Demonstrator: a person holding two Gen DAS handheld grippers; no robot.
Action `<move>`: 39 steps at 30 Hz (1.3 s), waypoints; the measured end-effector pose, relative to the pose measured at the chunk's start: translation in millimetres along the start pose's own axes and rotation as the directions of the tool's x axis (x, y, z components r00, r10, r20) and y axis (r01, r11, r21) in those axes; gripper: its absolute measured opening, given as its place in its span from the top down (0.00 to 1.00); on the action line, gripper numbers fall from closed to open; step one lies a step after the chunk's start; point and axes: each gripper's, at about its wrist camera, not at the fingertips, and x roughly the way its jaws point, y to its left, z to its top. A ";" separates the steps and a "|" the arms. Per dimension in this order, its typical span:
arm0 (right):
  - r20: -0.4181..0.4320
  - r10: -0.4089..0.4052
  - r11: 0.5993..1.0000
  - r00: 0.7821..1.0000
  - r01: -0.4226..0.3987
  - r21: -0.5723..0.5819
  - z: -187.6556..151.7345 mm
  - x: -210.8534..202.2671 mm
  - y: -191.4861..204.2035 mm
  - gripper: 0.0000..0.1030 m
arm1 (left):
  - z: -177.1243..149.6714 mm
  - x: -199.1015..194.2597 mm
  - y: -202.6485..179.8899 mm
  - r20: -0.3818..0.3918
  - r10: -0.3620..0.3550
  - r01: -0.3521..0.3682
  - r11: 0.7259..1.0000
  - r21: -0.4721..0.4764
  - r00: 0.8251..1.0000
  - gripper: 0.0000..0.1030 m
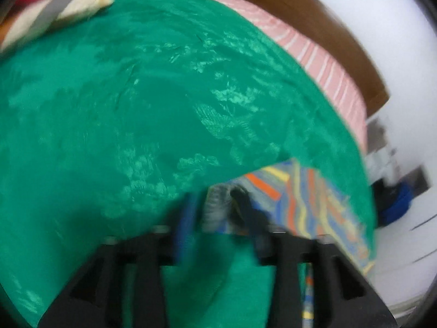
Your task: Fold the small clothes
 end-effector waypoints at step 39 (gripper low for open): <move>-0.046 -0.062 0.993 0.997 0.057 -0.107 -3.0 17.2 23.4 0.34 | 39.3 -28.1 -48.0 -0.031 -0.017 0.030 0.876 0.481 0.999 0.54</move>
